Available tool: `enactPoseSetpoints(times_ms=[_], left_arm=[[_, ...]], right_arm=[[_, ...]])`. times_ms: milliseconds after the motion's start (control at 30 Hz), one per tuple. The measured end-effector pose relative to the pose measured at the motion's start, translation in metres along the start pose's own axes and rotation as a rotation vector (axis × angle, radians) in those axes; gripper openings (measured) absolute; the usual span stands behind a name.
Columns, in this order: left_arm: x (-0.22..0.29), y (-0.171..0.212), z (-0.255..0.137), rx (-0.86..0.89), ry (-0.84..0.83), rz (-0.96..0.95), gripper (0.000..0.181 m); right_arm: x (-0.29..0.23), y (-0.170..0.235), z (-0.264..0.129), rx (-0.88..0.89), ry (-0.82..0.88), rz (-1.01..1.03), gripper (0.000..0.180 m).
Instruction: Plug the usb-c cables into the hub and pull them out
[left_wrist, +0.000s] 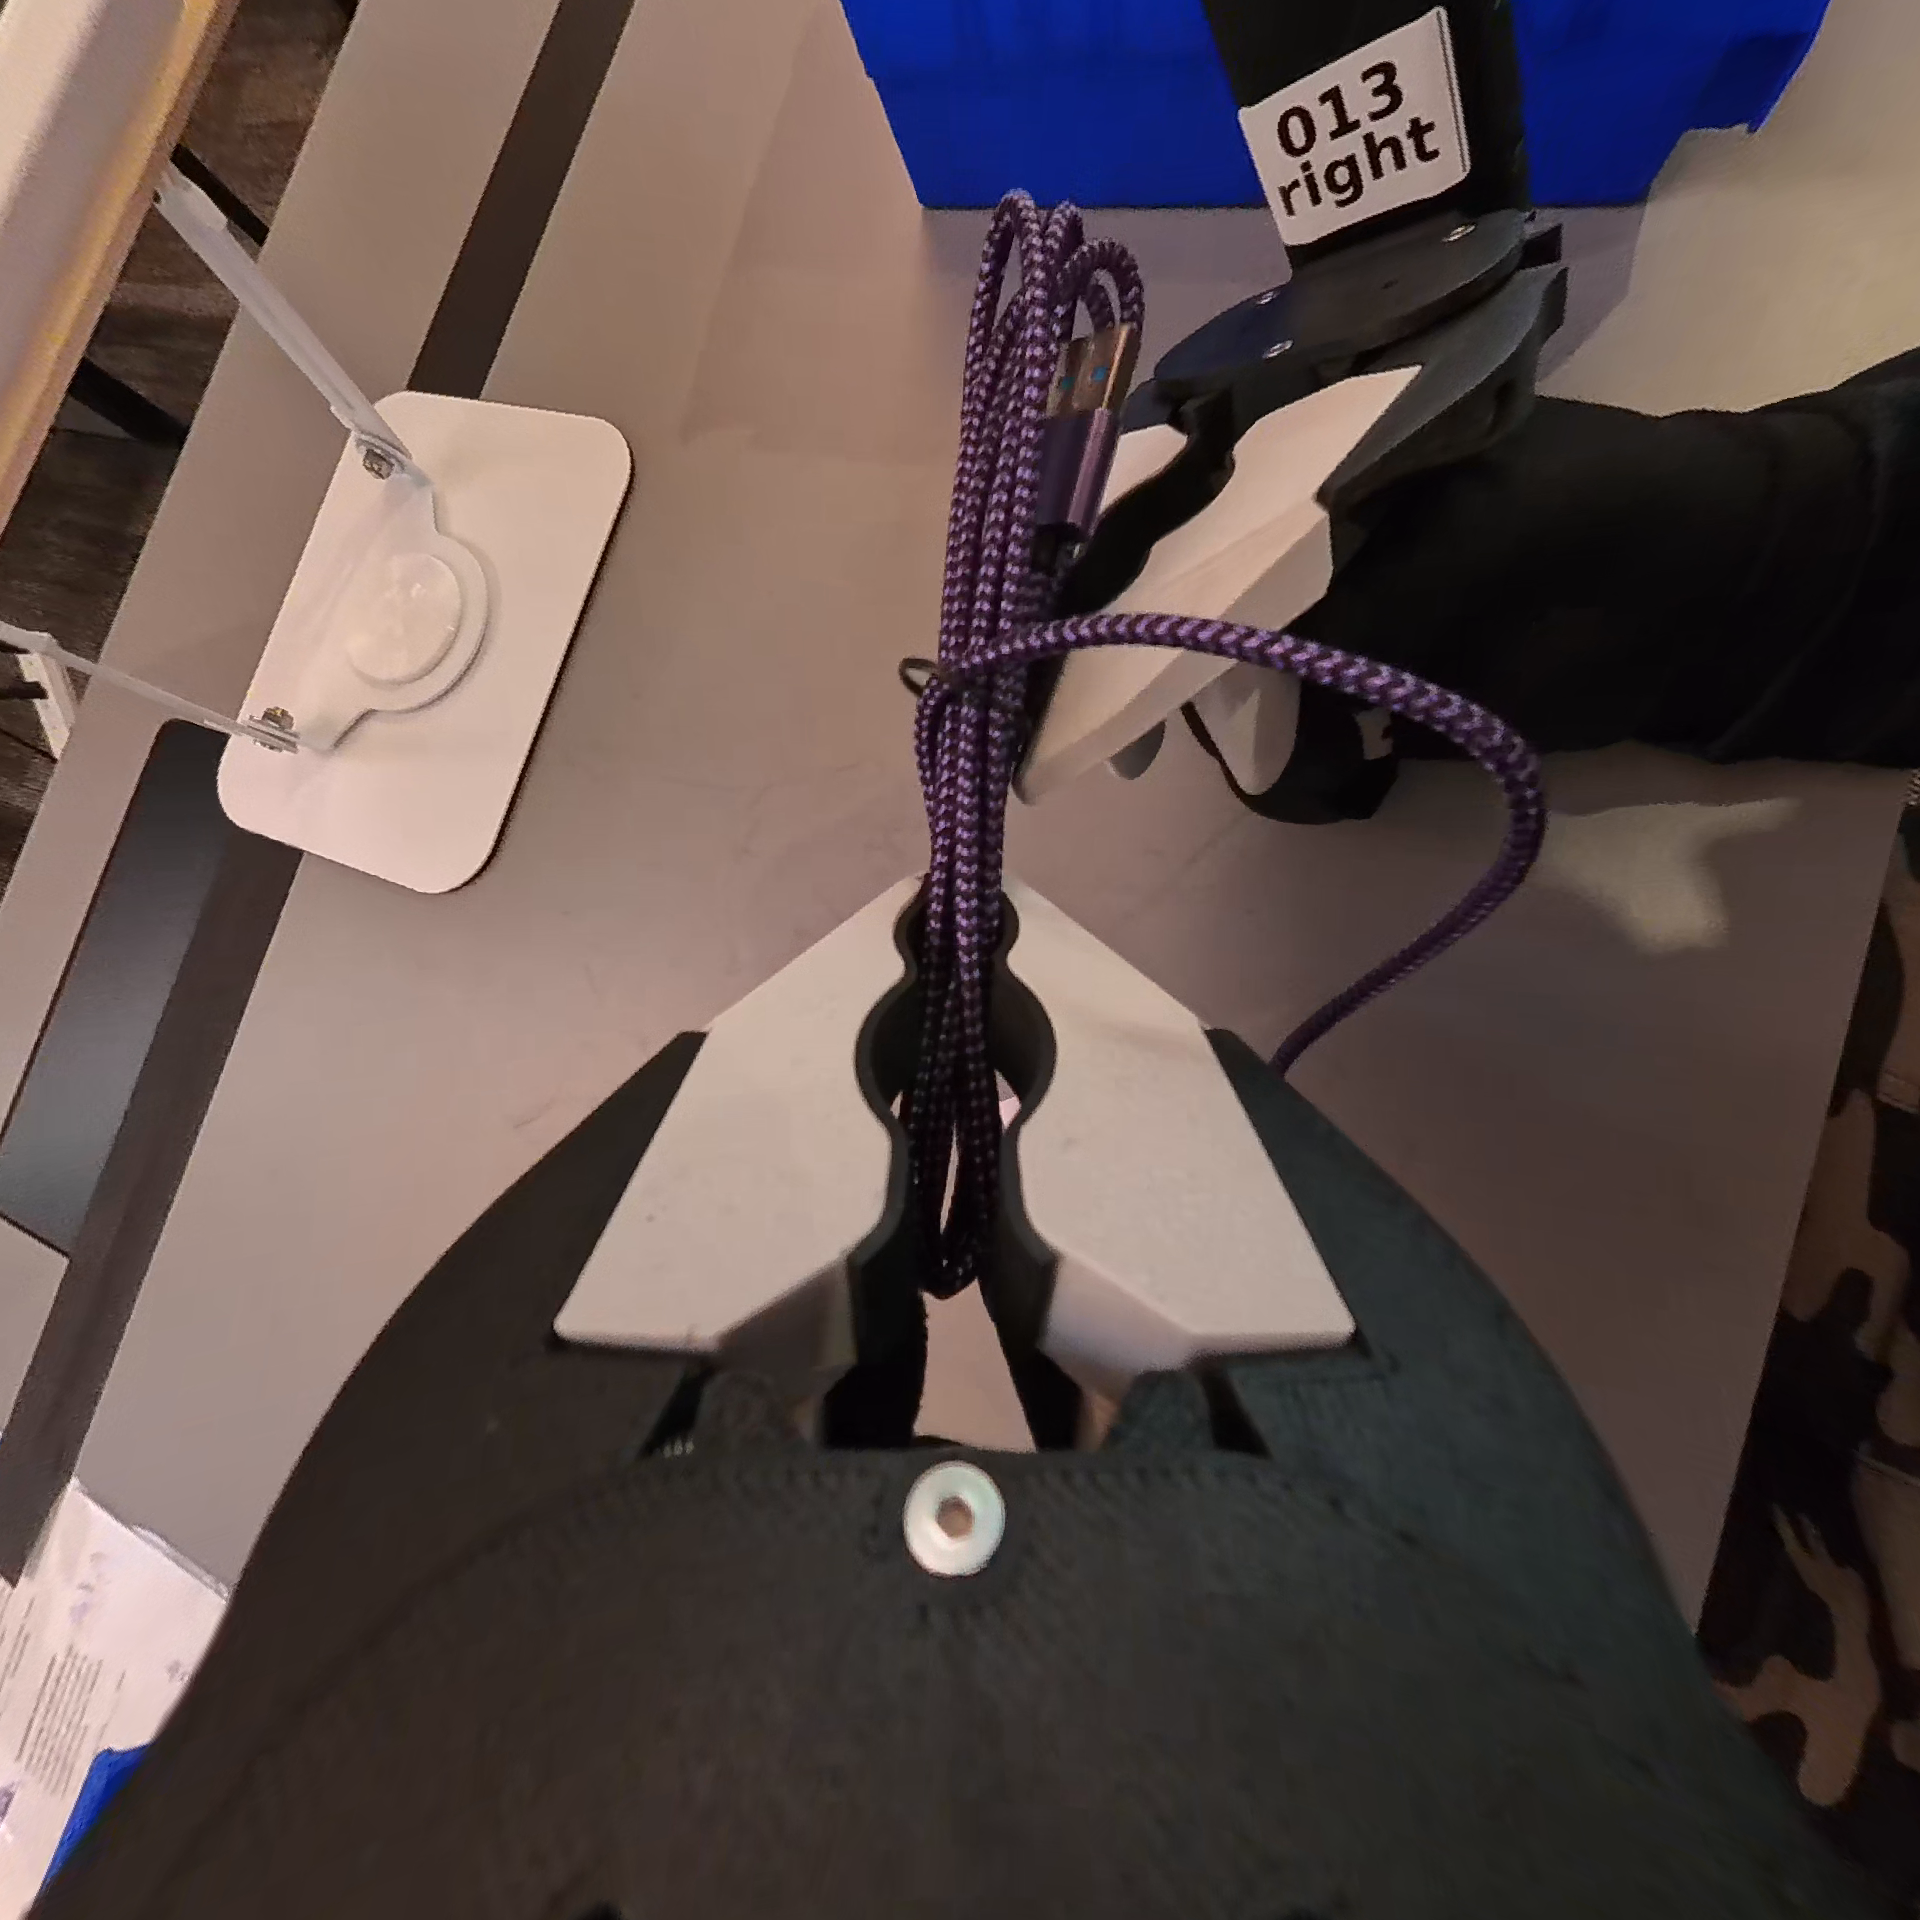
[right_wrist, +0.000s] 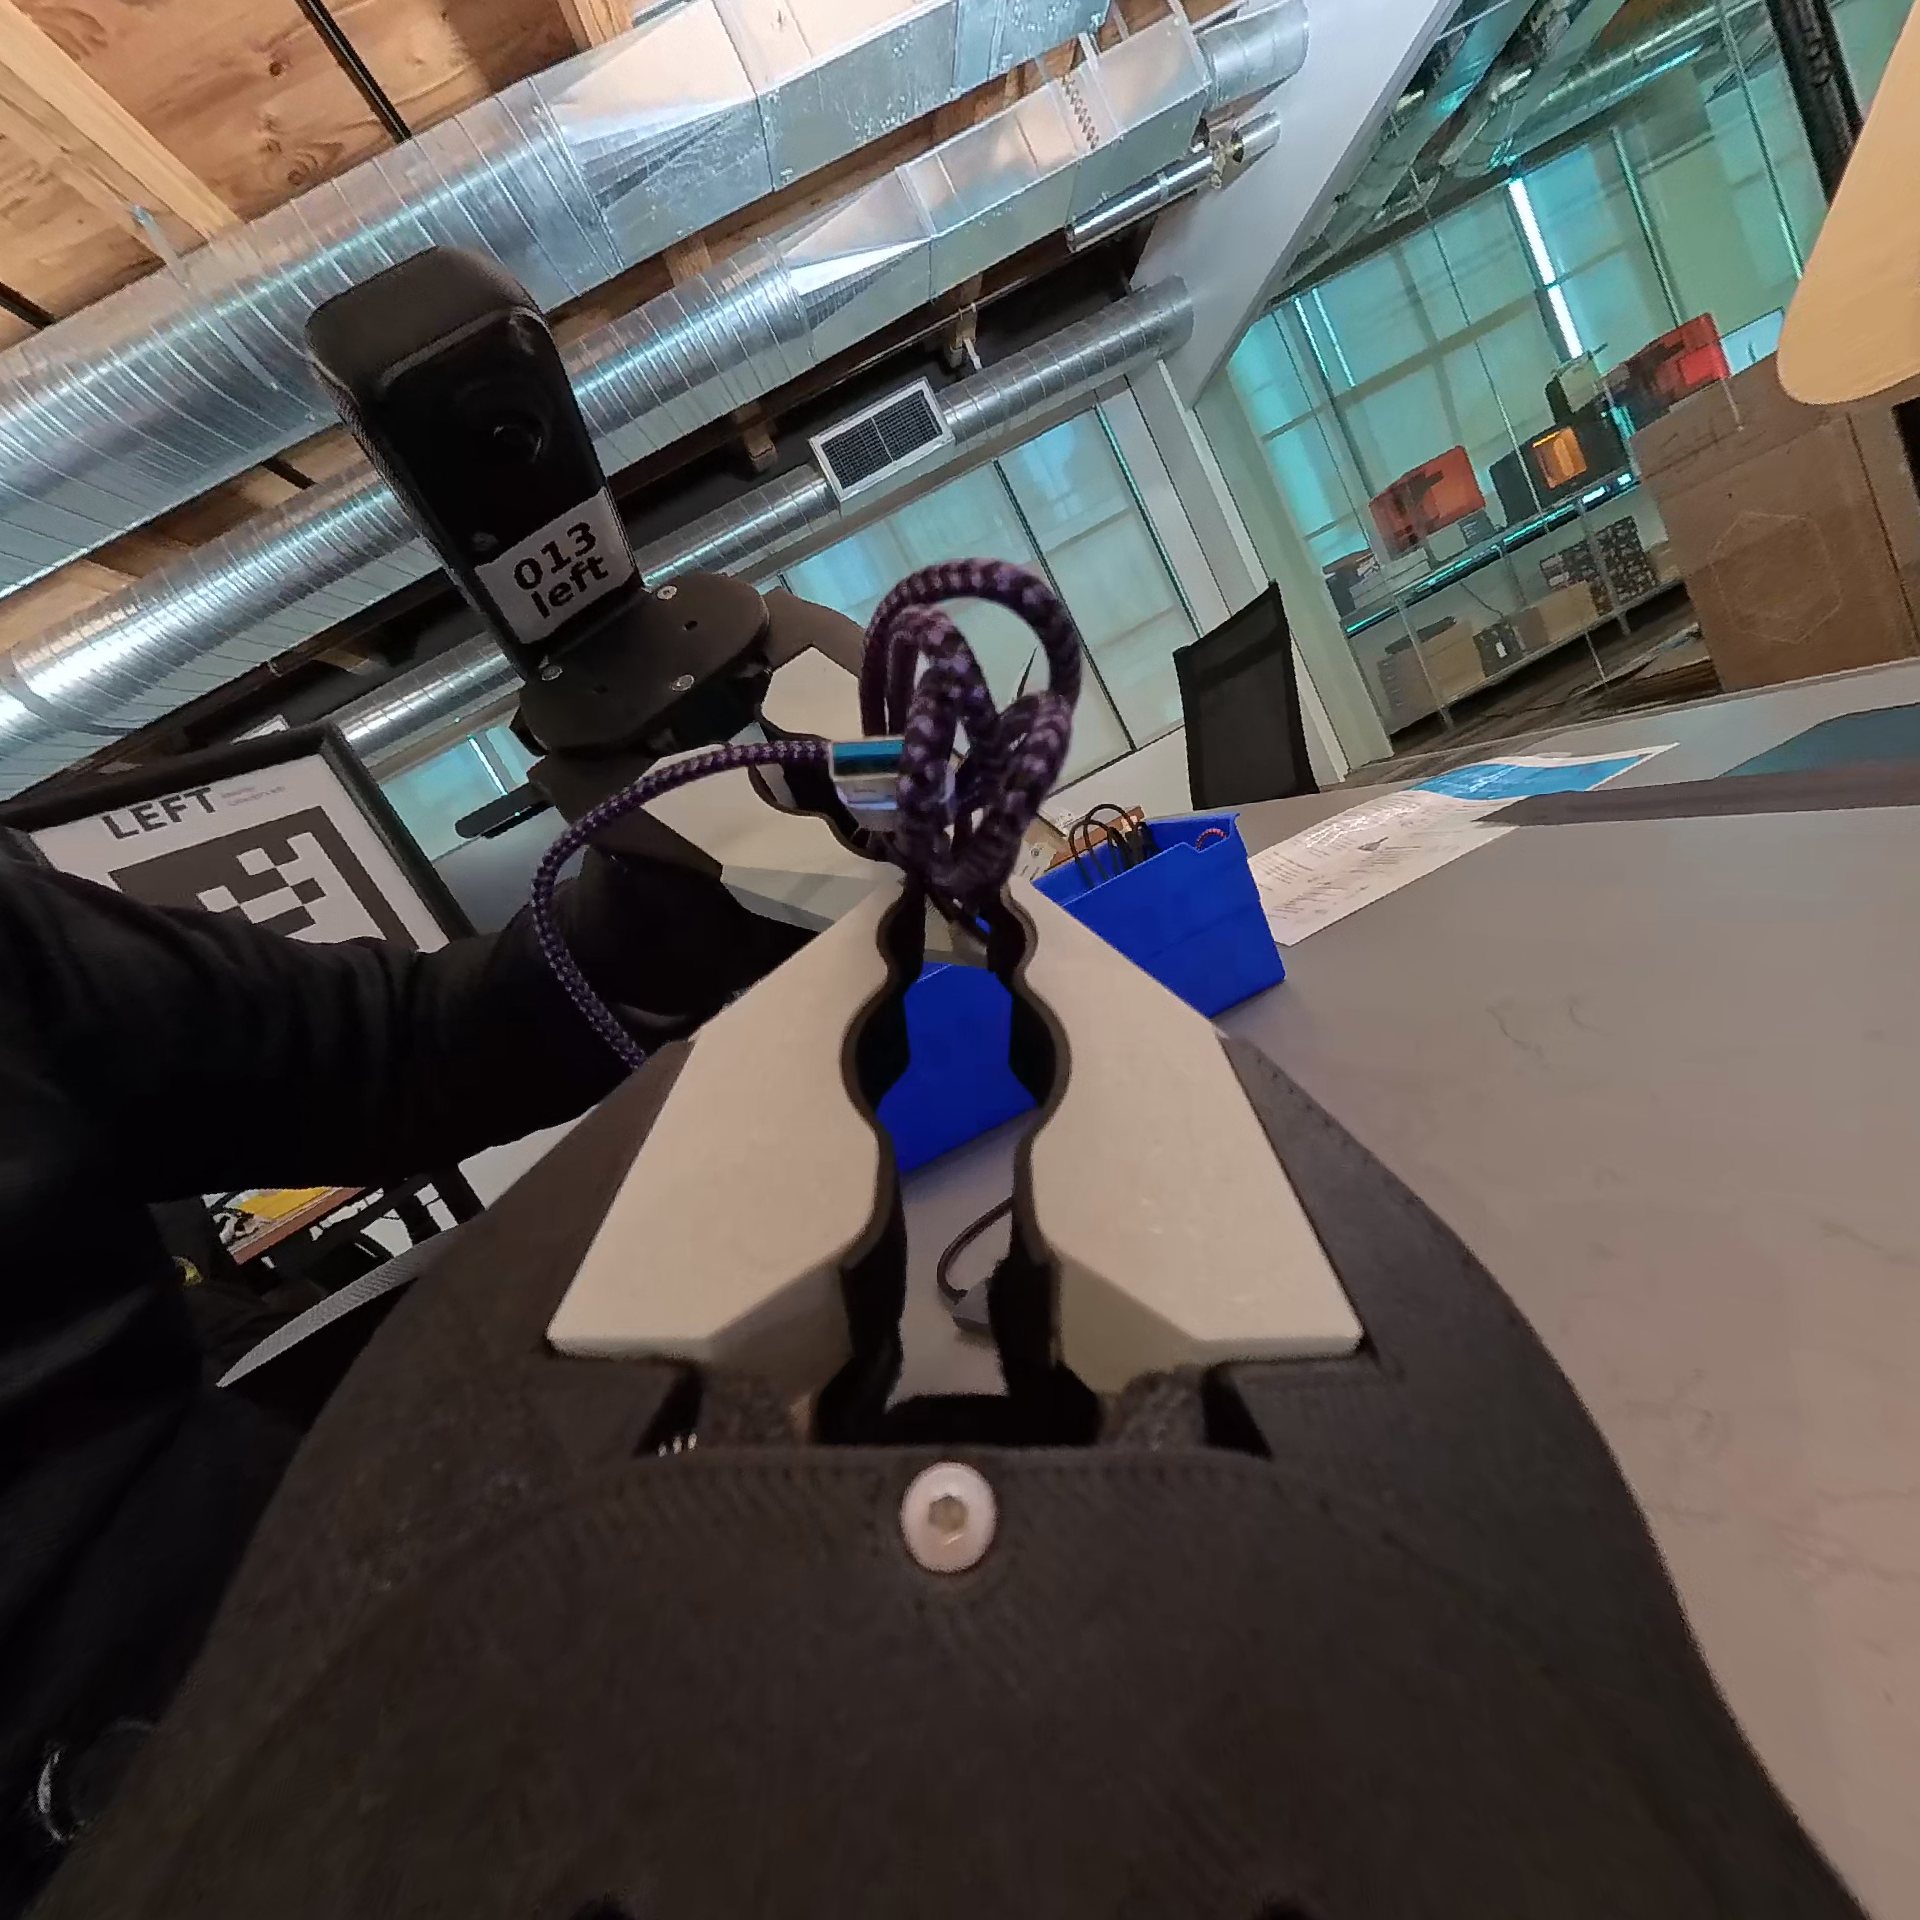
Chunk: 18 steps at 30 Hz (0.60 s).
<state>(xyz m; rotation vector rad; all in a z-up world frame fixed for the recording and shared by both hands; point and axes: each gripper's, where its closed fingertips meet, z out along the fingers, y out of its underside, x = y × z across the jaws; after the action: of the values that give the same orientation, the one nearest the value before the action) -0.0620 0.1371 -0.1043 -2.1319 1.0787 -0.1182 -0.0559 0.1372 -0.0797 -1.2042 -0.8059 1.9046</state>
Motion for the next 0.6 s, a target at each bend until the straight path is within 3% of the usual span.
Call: enactPoseSetpoints(times_ms=[600], left_arm=[[0.0013,-0.0022,-0.0005,0.023,0.007,-0.018,0.003]], right_arm=[[-0.0007,0.0008,-0.0019,-0.021,0.019,-0.043,0.004]])
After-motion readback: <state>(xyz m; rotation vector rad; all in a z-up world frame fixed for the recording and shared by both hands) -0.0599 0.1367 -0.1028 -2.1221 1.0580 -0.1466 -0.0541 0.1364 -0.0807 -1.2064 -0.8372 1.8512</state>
